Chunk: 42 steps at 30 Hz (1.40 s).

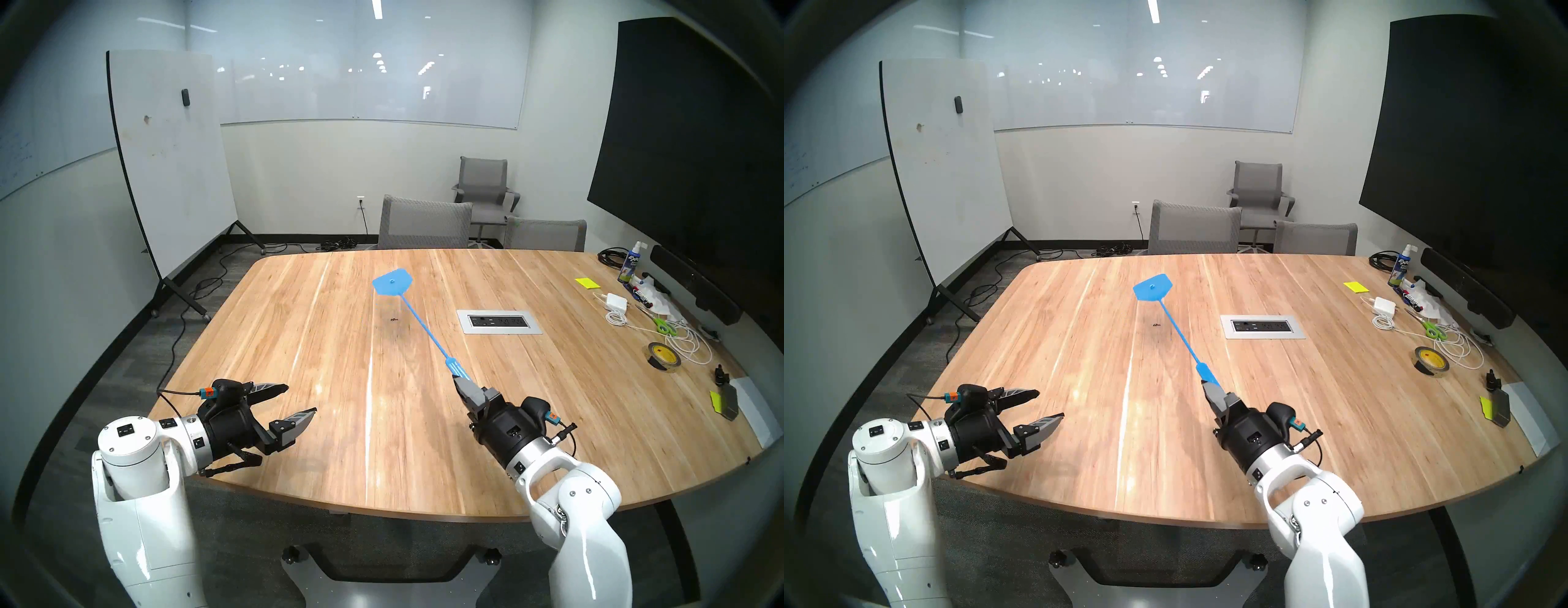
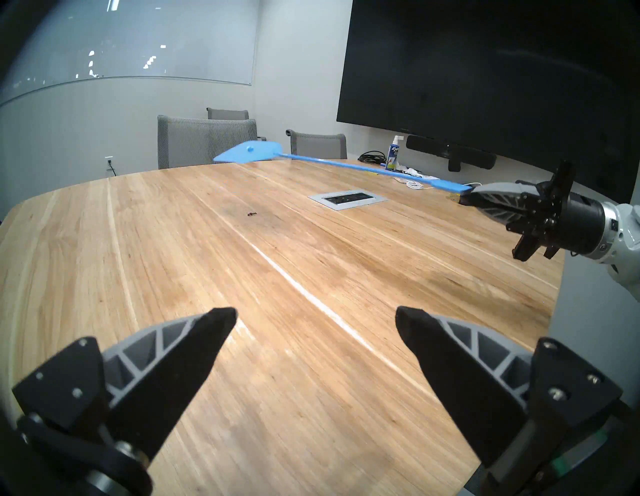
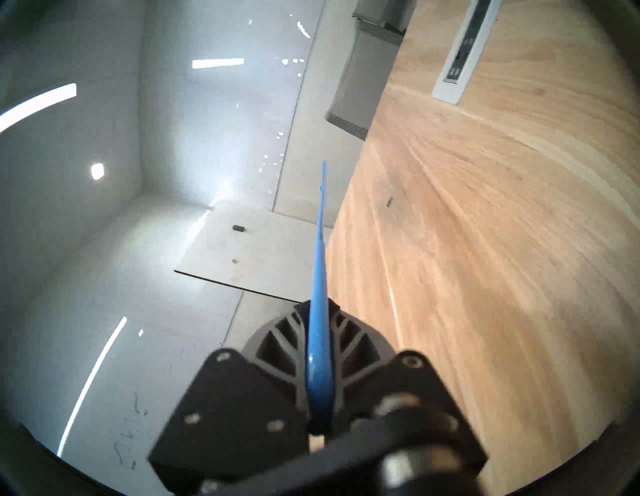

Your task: Swat a bug on table

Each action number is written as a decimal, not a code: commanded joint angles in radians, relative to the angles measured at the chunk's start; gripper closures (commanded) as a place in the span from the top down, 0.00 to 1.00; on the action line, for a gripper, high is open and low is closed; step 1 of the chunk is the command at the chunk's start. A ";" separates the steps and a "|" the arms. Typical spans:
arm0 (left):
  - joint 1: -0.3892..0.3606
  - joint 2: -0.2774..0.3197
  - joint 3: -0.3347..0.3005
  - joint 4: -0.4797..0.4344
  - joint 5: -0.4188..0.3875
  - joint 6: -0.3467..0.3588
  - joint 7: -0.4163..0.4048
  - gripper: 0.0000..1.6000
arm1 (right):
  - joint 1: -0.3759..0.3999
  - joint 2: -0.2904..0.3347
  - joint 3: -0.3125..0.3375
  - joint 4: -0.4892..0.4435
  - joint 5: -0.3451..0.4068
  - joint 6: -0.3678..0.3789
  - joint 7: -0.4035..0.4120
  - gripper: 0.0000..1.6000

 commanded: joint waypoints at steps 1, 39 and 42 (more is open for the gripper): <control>0.000 0.002 0.002 -0.013 -0.005 -0.001 0.000 1.00 | -0.057 -0.016 0.053 -0.116 0.103 0.026 0.068 0.00; 0.000 0.002 0.002 -0.014 -0.005 -0.001 0.000 1.00 | 0.008 0.043 -0.142 0.059 0.047 -0.072 -0.342 0.00; -0.001 0.002 0.002 -0.013 -0.004 -0.001 -0.001 1.00 | -0.012 0.032 -0.127 -0.012 0.043 -0.072 -0.294 0.00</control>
